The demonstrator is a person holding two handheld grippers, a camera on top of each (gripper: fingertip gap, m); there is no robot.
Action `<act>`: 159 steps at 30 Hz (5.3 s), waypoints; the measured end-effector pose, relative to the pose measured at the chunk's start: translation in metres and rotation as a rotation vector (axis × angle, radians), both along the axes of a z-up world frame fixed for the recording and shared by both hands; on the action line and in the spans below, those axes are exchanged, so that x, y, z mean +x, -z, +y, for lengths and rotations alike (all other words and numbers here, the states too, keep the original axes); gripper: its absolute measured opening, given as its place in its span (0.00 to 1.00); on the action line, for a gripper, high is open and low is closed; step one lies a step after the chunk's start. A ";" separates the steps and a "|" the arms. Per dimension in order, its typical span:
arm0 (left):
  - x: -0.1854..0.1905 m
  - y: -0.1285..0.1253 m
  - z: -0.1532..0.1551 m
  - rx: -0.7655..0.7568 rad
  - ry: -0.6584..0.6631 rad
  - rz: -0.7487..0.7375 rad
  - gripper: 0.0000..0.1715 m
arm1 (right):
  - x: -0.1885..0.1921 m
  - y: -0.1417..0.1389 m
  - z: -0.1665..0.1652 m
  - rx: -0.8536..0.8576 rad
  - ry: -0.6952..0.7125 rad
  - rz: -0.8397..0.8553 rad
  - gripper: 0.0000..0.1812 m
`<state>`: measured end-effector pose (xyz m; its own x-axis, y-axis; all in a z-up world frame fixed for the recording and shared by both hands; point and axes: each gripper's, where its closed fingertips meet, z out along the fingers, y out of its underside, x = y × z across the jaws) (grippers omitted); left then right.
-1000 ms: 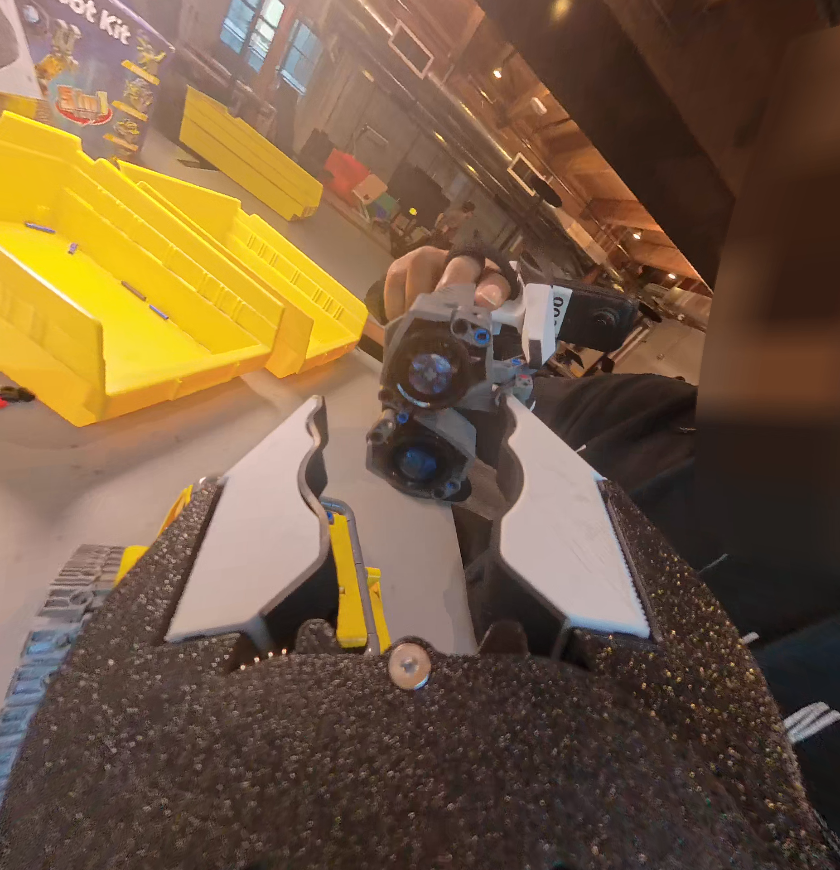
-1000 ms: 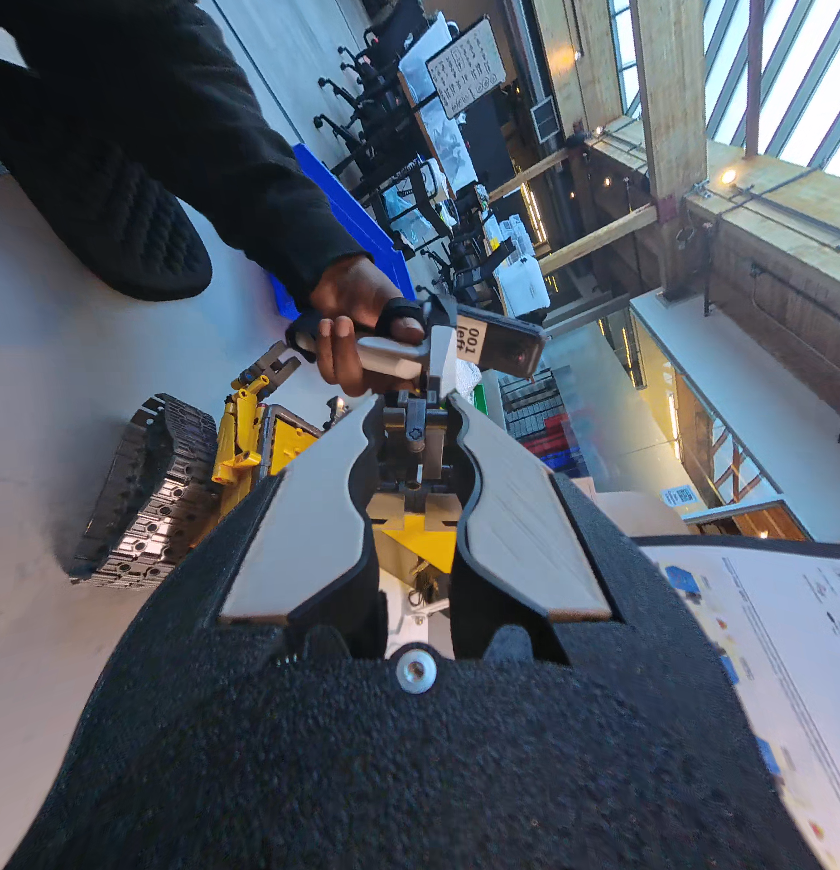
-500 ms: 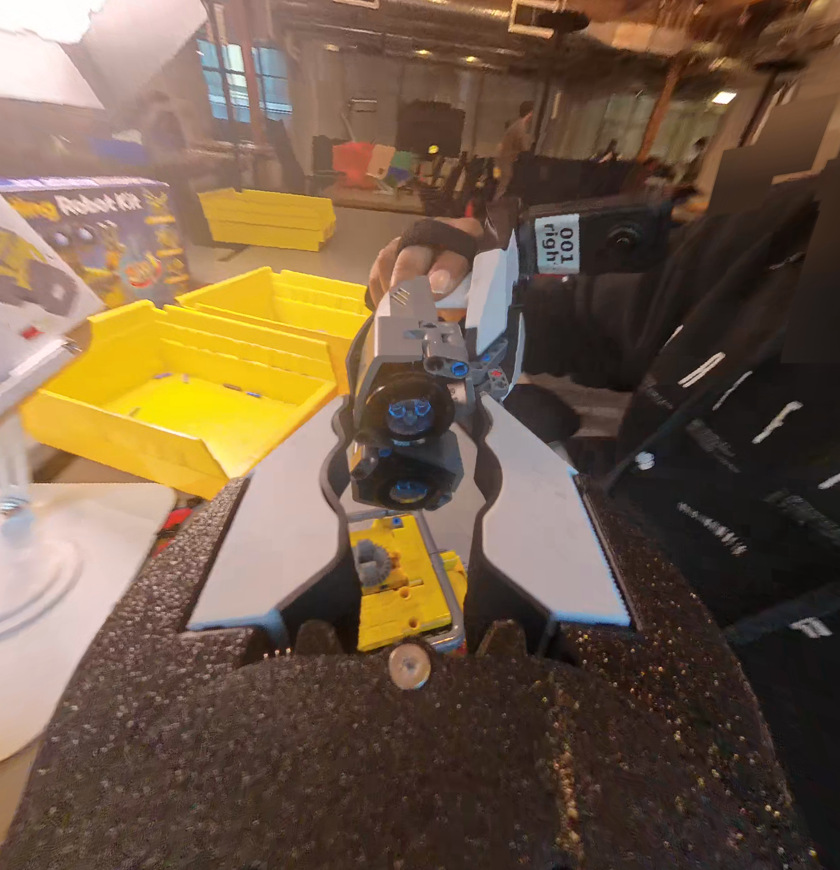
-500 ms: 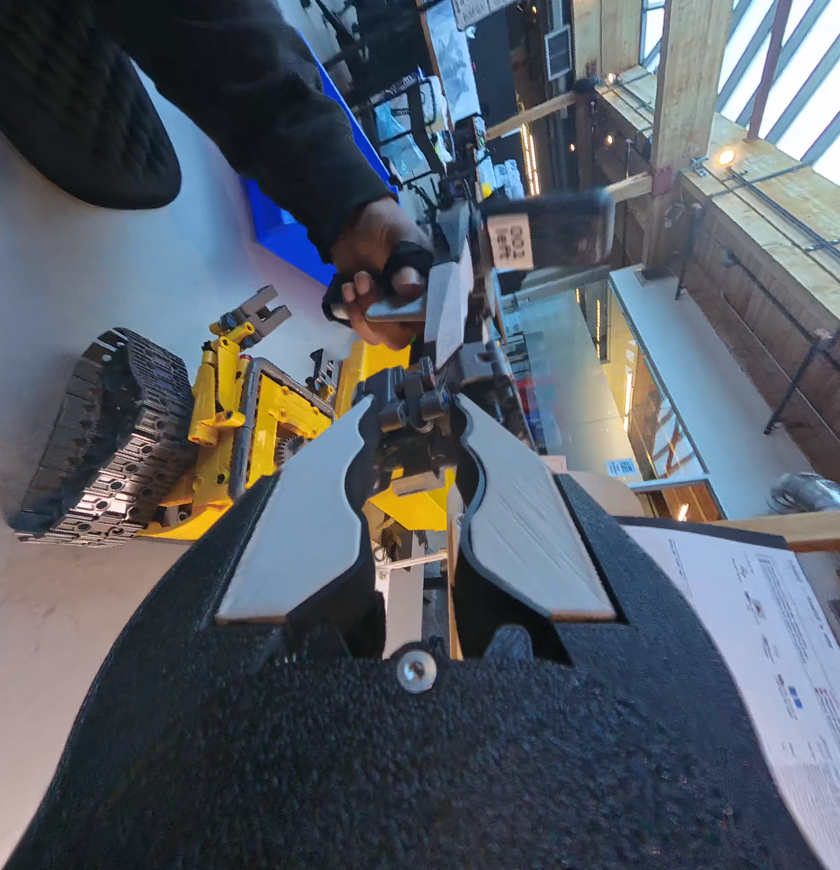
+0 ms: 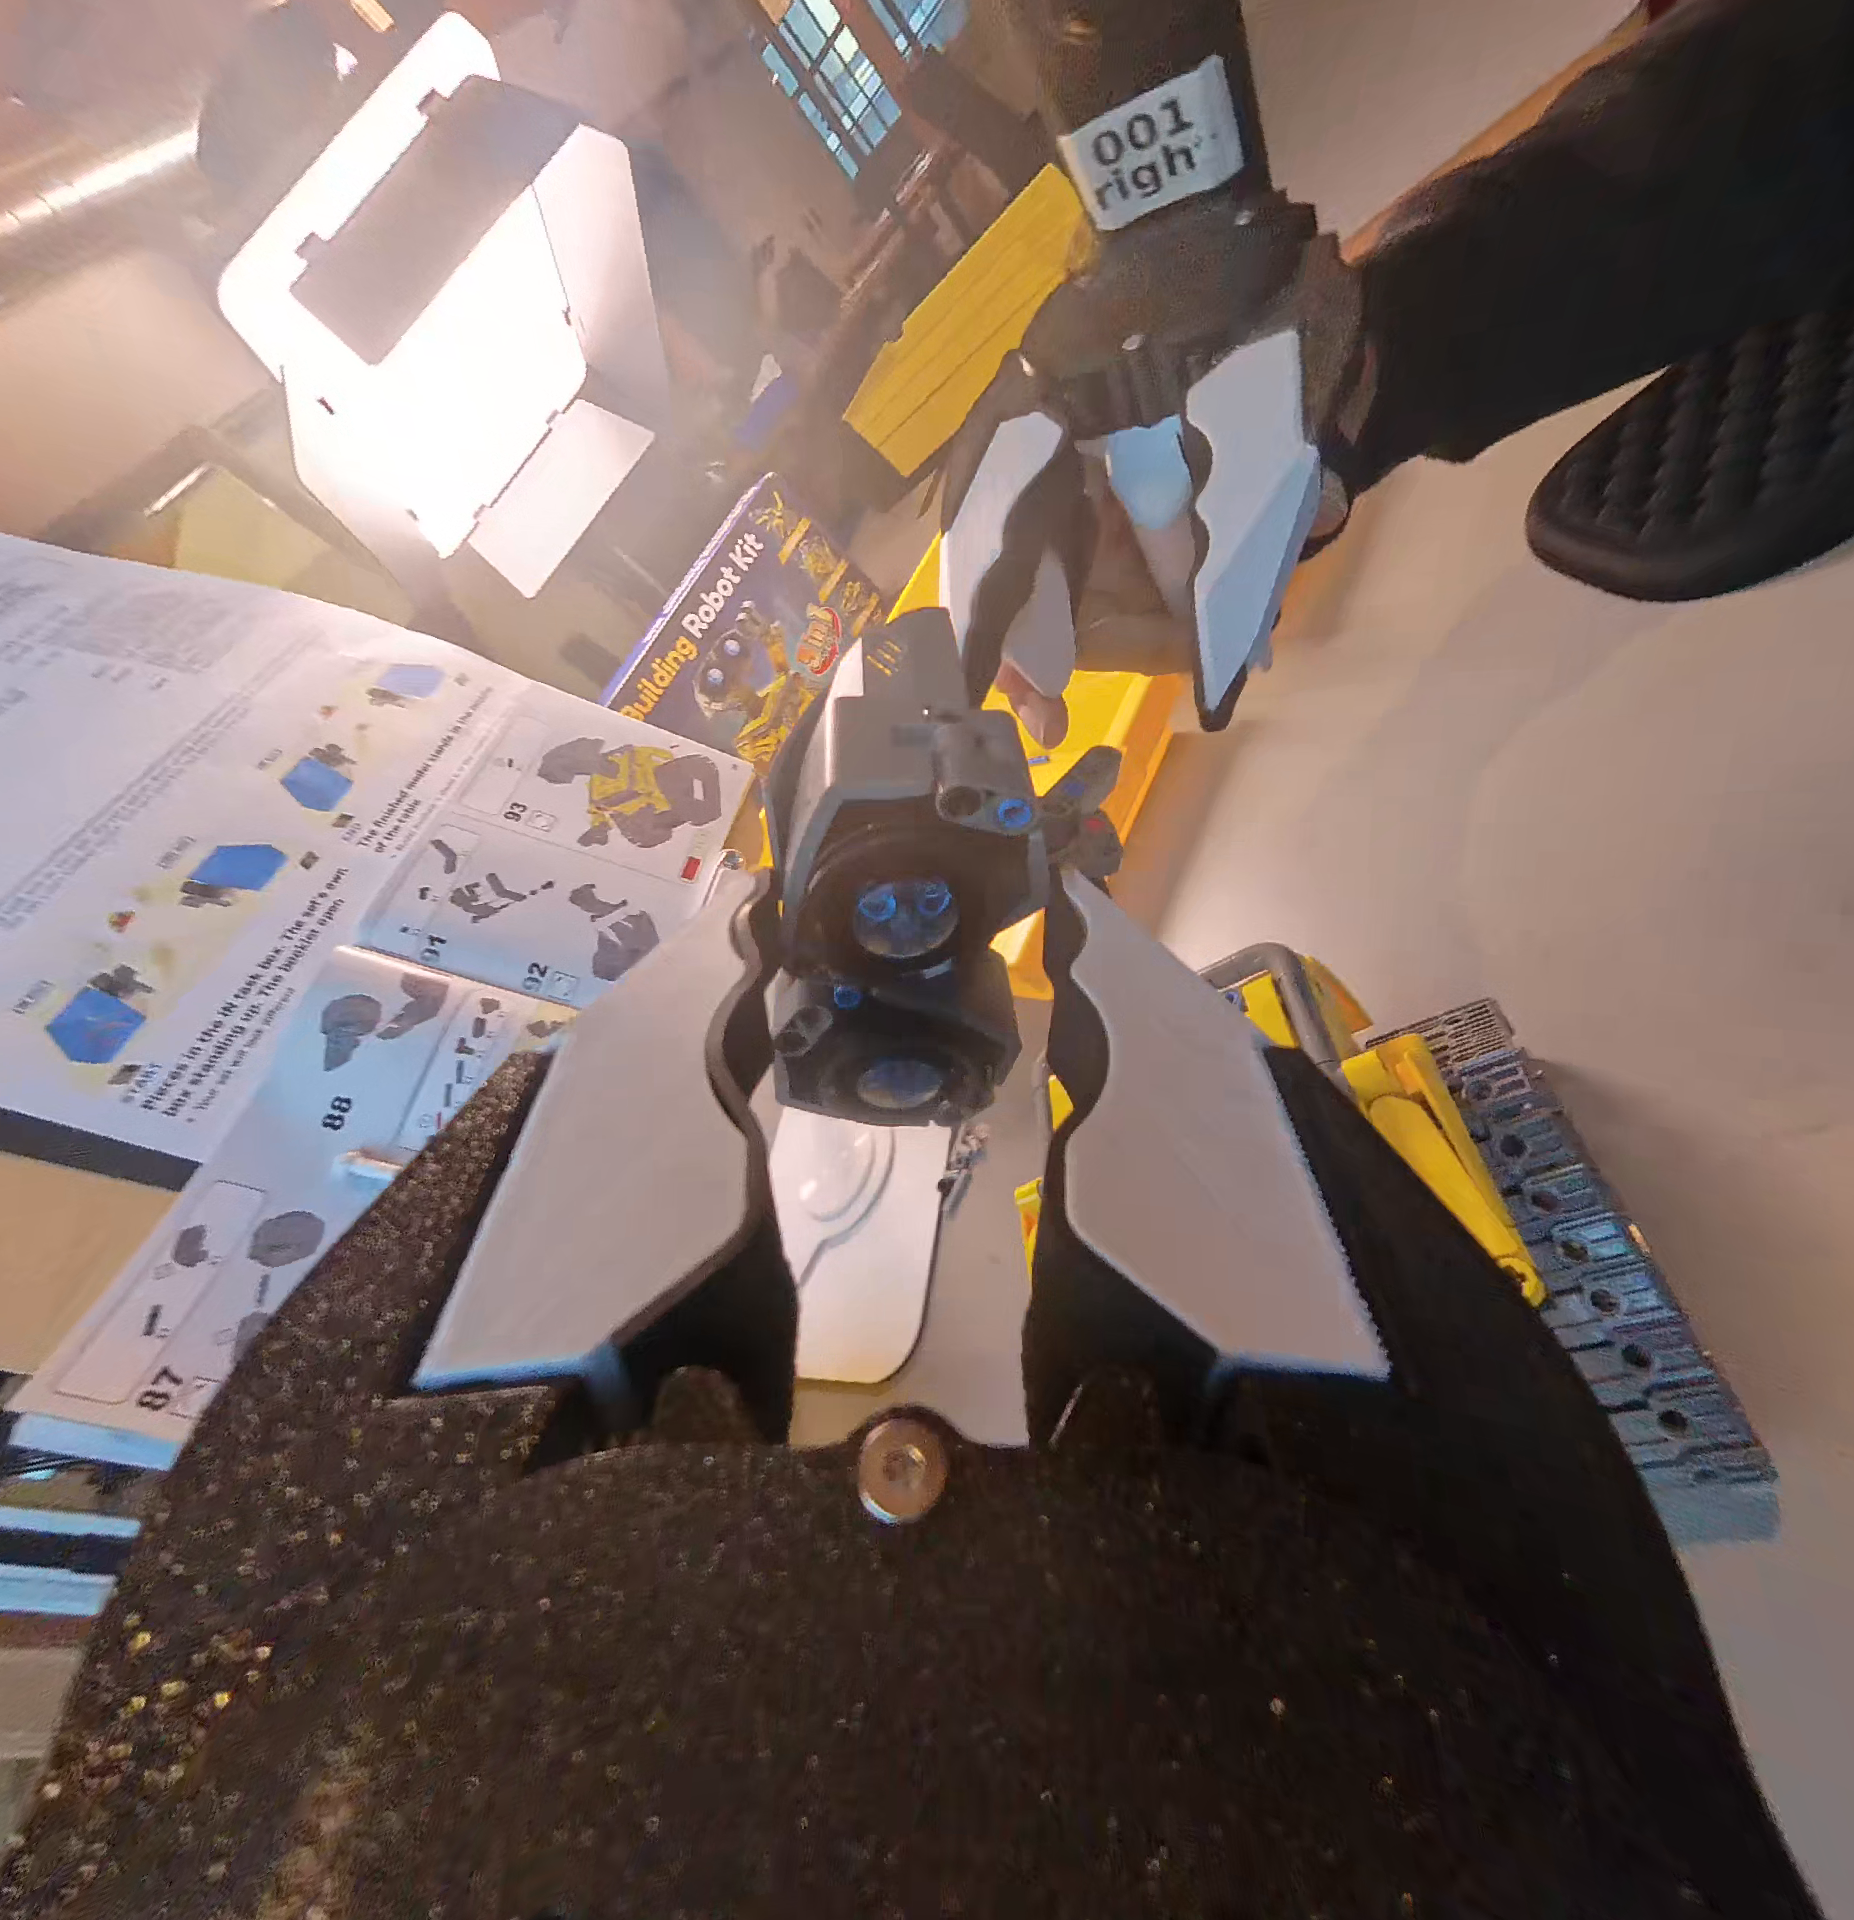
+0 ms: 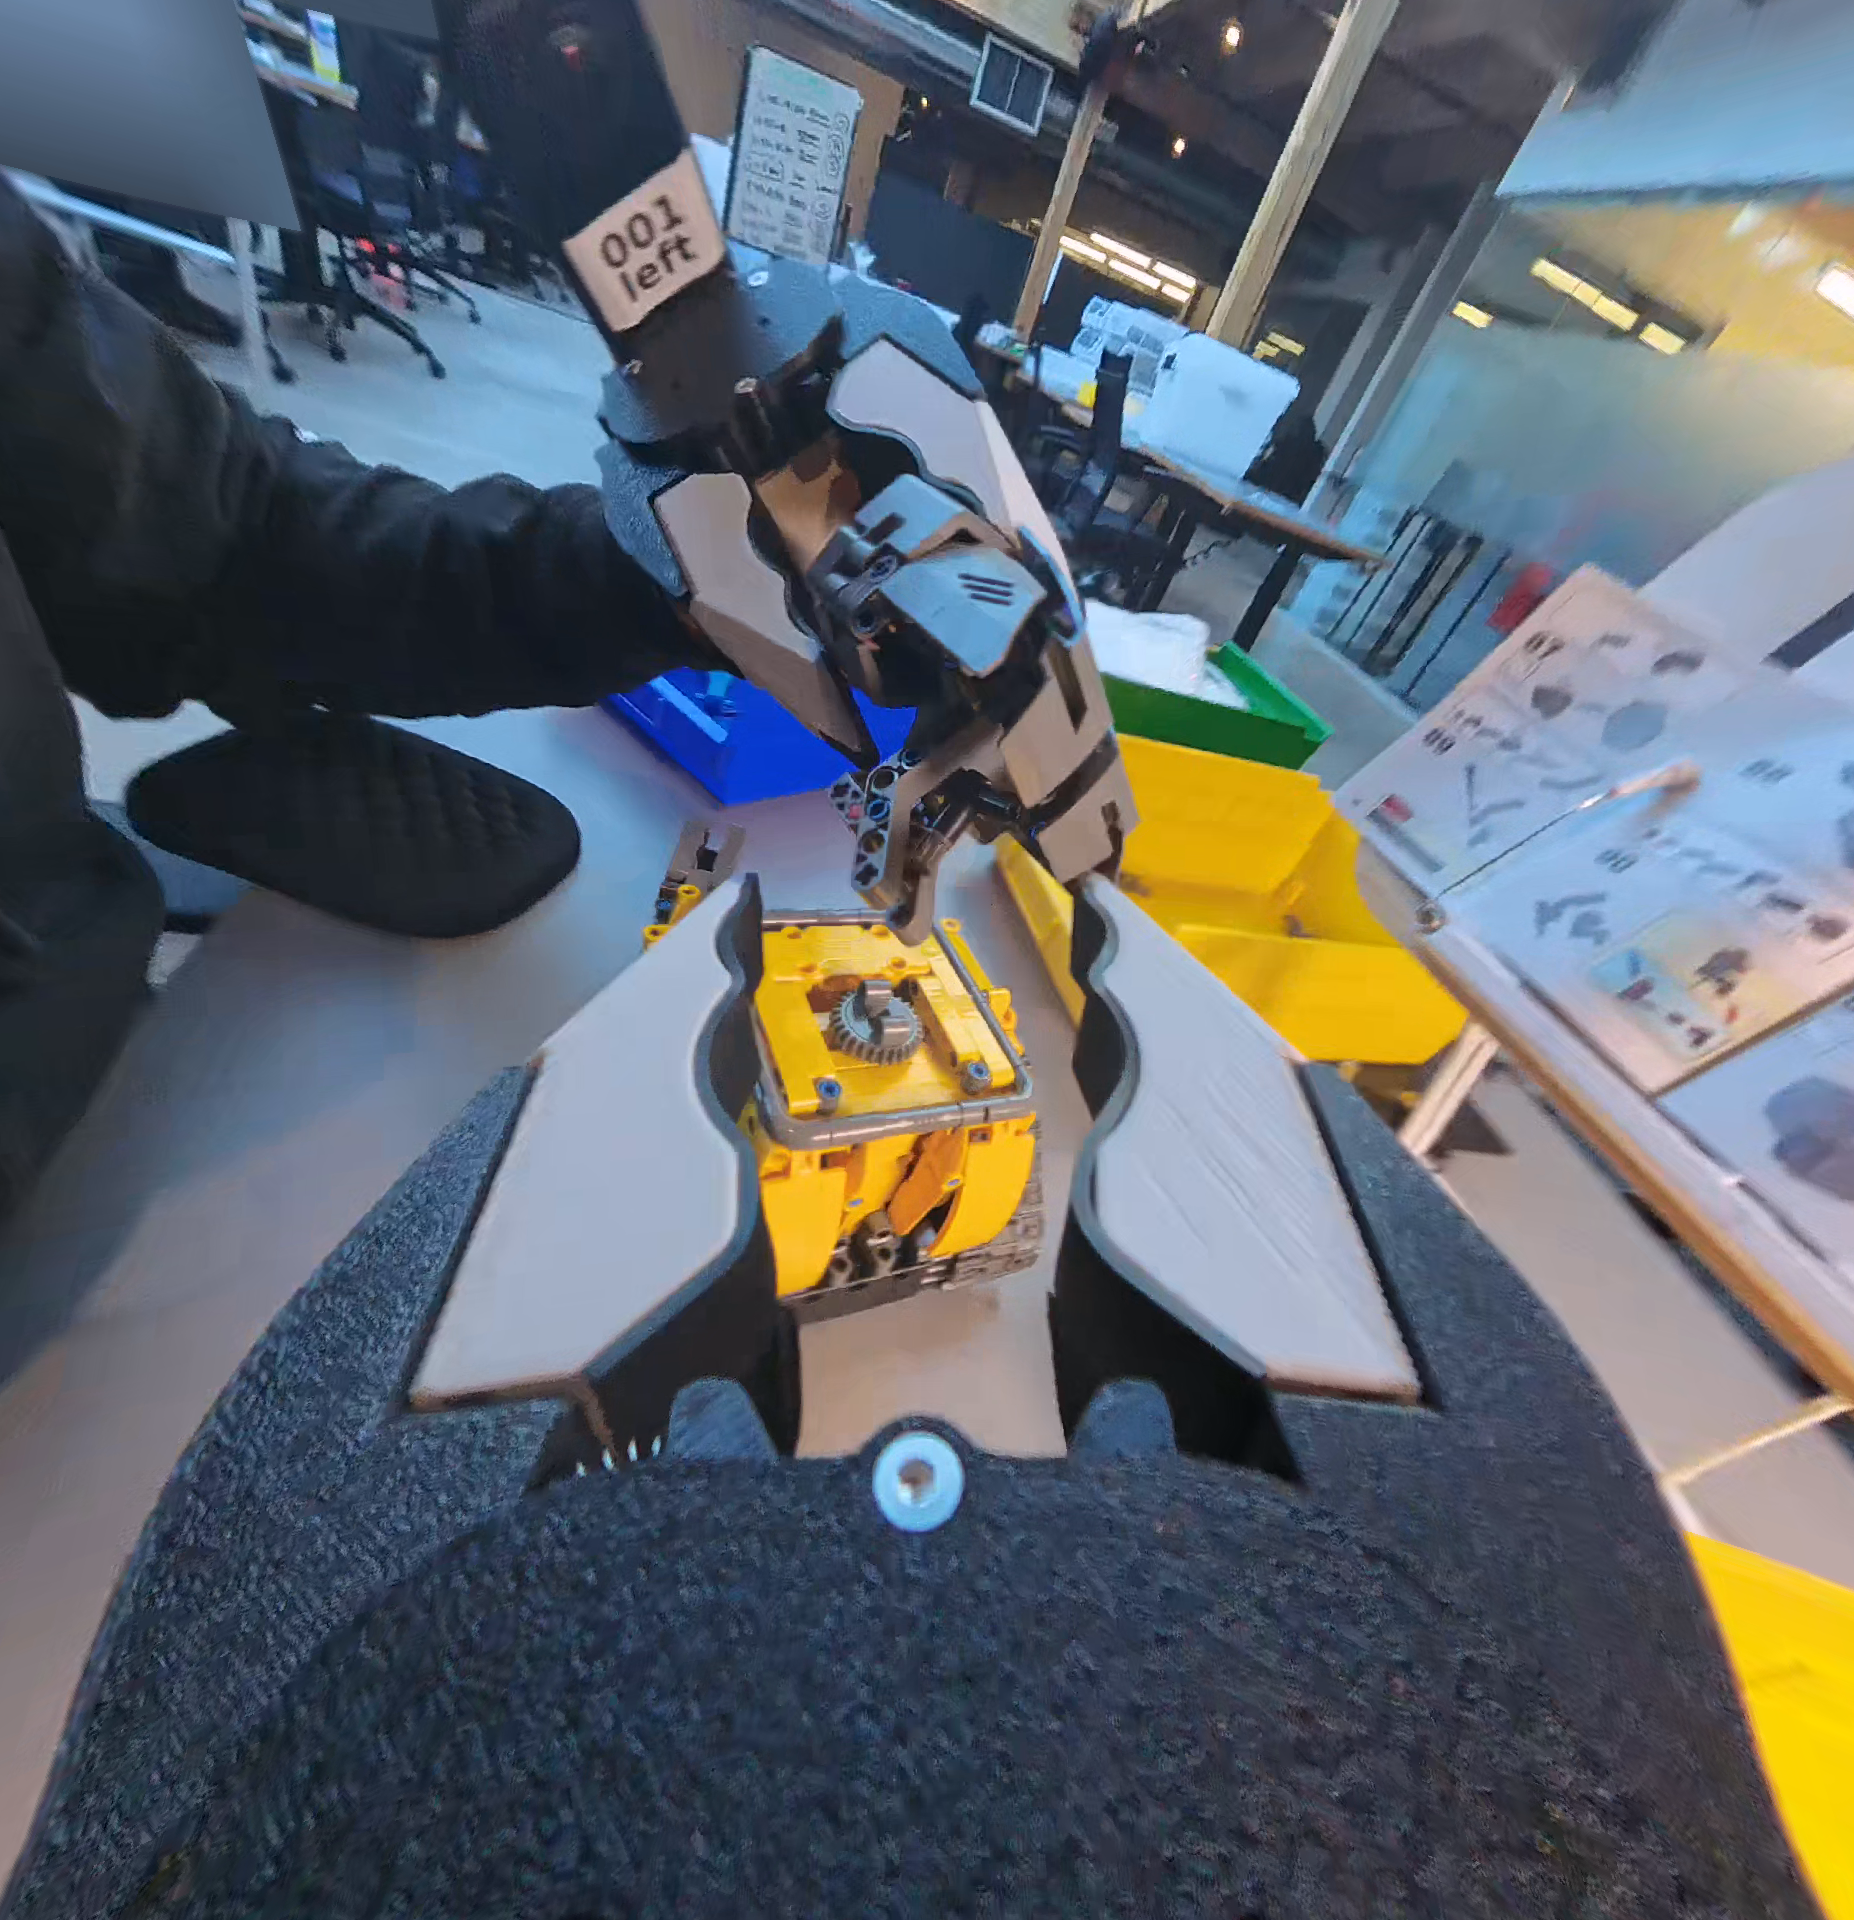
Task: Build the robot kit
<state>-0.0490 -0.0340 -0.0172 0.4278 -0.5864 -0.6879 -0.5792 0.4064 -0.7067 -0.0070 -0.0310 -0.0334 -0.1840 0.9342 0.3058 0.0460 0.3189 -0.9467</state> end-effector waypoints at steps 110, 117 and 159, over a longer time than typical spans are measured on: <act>-0.033 0.061 0.003 -0.775 0.006 -0.213 0.50 | -0.047 0.074 0.009 -0.088 -0.123 -0.366 0.10; -0.042 0.071 -0.003 -0.781 0.055 -0.235 0.50 | -0.043 0.070 0.004 -0.075 -0.147 -0.353 0.13; -0.045 0.062 -0.014 -0.569 -0.117 -0.037 0.49 | -0.046 0.084 0.009 -0.123 -0.112 -0.417 0.05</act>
